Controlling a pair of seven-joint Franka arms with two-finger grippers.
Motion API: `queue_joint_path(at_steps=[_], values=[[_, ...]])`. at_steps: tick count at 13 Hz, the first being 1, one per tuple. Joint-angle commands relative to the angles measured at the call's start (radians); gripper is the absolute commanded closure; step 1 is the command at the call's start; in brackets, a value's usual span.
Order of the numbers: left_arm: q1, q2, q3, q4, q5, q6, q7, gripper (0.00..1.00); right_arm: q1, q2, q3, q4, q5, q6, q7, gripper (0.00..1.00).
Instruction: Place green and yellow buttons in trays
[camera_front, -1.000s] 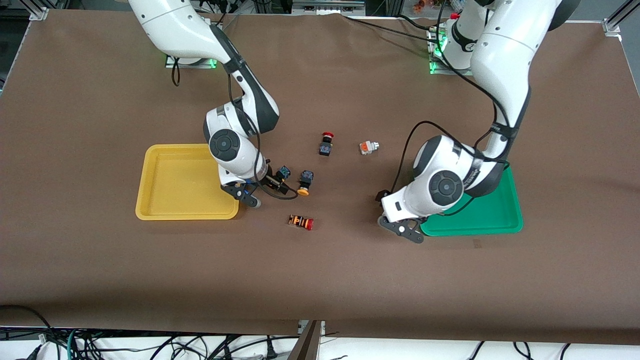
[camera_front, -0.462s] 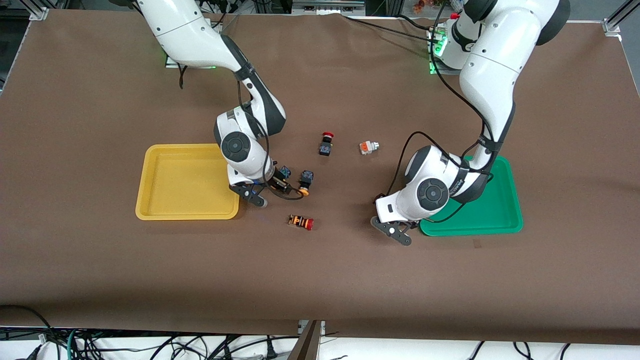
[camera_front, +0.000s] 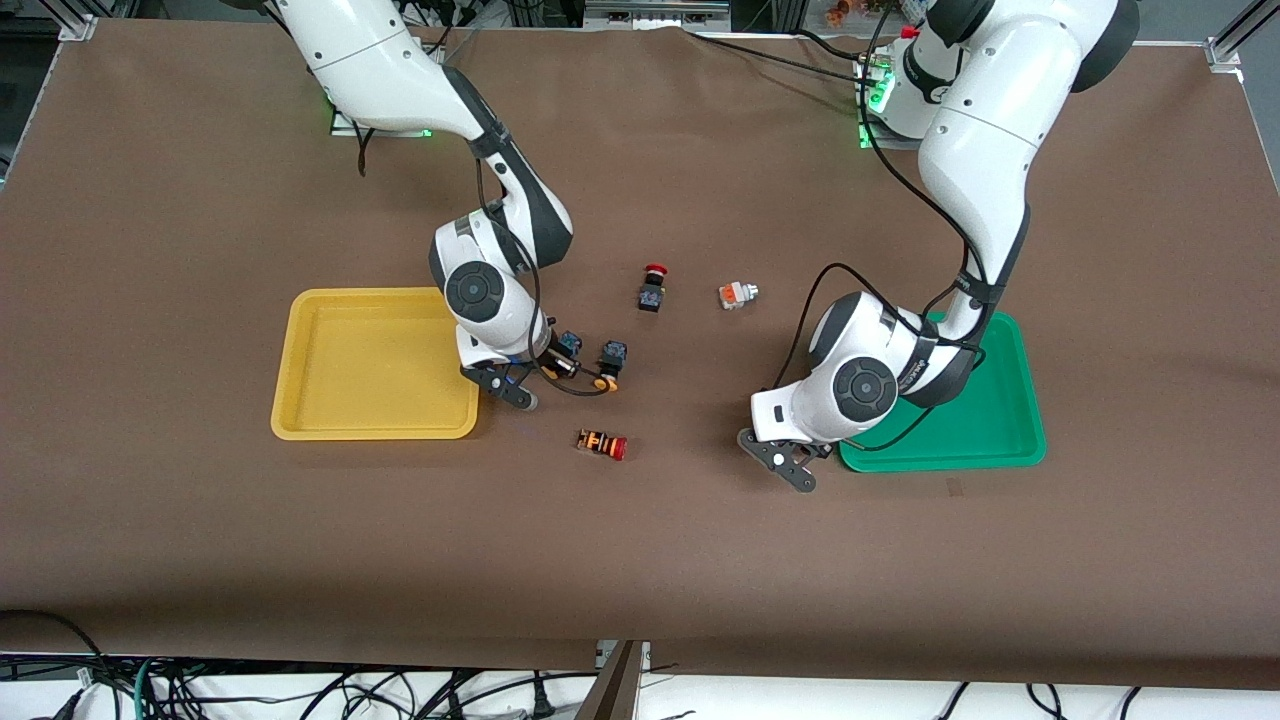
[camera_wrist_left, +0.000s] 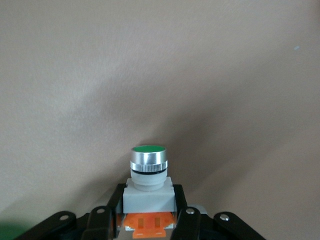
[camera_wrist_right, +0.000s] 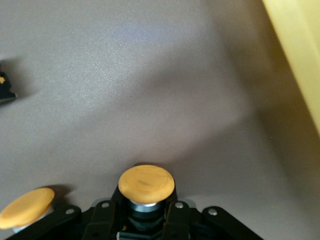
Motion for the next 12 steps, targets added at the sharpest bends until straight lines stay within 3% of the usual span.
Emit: queue_joint_path(at_steps=[1, 4, 7, 9, 10, 11, 12], values=[[-0.003, -0.101, -0.004, 0.002, 0.011, -0.147, 0.012, 1.0, -0.016, -0.092, -0.099, 0.006, 0.013, -0.184, -0.247, 0.84], [0.057, -0.219, 0.007, 0.002, 0.014, -0.421, 0.023, 1.0, -0.015, -0.12, -0.242, -0.022, 0.011, -0.286, -0.557, 0.78], [0.143, -0.211, 0.018, -0.024, 0.104, -0.468, 0.088, 1.0, -0.016, -0.12, -0.335, -0.141, 0.017, -0.218, -0.783, 0.7], [0.175, -0.199, 0.019, -0.085, 0.151, -0.419, 0.113, 1.0, -0.016, -0.131, -0.342, -0.241, 0.017, -0.086, -0.803, 0.29], [0.185, -0.201, 0.018, -0.147, 0.165, -0.346, 0.118, 1.0, -0.016, -0.144, -0.342, -0.241, 0.017, -0.09, -0.794, 0.13], [0.197, -0.208, 0.018, -0.212, 0.167, -0.266, 0.126, 1.0, -0.016, -0.16, -0.342, -0.232, 0.017, -0.108, -0.783, 0.04], [0.197, -0.211, 0.018, -0.243, 0.168, -0.22, 0.126, 1.0, -0.013, -0.177, -0.339, -0.209, 0.017, -0.14, -0.77, 0.02]])
